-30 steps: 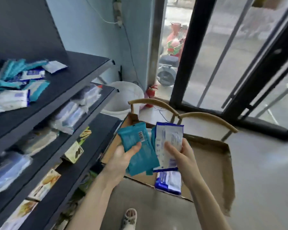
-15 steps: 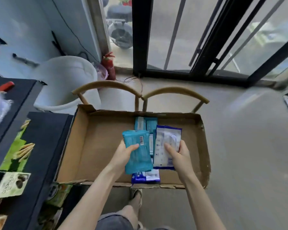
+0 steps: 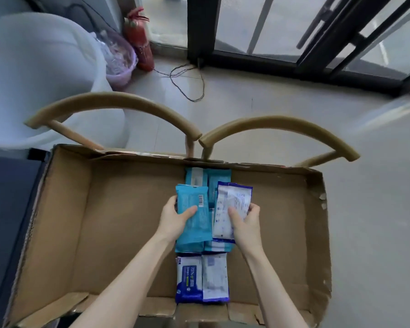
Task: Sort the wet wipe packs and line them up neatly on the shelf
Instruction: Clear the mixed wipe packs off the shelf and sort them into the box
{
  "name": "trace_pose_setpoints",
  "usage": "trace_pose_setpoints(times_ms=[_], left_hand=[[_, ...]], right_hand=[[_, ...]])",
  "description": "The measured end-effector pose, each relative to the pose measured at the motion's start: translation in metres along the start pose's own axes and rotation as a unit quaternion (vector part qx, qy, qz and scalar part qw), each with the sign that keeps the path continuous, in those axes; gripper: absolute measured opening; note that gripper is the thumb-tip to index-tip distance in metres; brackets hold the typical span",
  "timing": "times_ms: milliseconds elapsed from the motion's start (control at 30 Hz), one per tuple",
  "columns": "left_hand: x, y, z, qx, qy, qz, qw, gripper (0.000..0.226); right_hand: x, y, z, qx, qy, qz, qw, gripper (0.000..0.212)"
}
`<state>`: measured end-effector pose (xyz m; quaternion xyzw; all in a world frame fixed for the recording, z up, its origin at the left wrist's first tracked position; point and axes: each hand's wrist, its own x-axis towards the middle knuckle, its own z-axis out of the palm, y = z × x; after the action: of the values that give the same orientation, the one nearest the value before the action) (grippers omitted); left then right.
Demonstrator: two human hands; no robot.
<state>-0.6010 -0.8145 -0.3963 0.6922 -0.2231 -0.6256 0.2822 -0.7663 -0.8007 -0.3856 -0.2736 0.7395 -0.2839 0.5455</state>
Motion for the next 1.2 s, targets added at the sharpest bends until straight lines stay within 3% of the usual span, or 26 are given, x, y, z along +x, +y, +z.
trace_pose_setpoints(times_ms=[133, 333, 467, 567, 667, 833, 967, 1067, 1200], left_hand=[[0.071, -0.018, 0.018, -0.008, 0.029, 0.005, 1.000, 0.040], [0.136, -0.042, 0.032, -0.004, 0.066, 0.055, 0.996, 0.034], [0.158, -0.065, 0.034, 0.125, 0.102, 0.098, 0.982, 0.044], [0.164, -0.081, 0.036, 0.180, 0.089, 0.117, 0.973, 0.055], [0.167, -0.089, 0.037, 0.227, 0.068, 0.139, 0.961, 0.056], [0.172, -0.086, 0.030, 0.267, 0.048, 0.142, 0.952, 0.052], [0.165, -0.070, 0.018, 0.275, 0.003, 0.094, 0.957, 0.040], [0.147, -0.057, 0.007, 0.317, -0.016, 0.066, 0.946, 0.035], [0.099, -0.045, -0.004, 0.368, 0.006, 0.081, 0.926, 0.043]], right_hand=[[0.072, 0.029, 0.018, -0.037, 0.015, 0.000, 0.999, 0.033], [0.146, 0.053, 0.038, -0.103, 0.005, -0.053, 0.993, 0.024], [0.165, 0.069, 0.056, -0.240, 0.032, -0.129, 0.962, 0.039], [0.169, 0.076, 0.062, -0.302, 0.051, -0.113, 0.945, 0.064], [0.171, 0.082, 0.059, -0.302, 0.015, -0.110, 0.947, 0.070], [0.176, 0.082, 0.050, -0.342, -0.012, -0.122, 0.932, 0.068], [0.174, 0.070, 0.038, -0.357, -0.051, -0.091, 0.928, 0.061], [0.155, 0.055, 0.027, -0.398, -0.070, -0.089, 0.910, 0.049], [0.106, 0.027, 0.017, -0.451, -0.087, -0.141, 0.877, 0.048]])
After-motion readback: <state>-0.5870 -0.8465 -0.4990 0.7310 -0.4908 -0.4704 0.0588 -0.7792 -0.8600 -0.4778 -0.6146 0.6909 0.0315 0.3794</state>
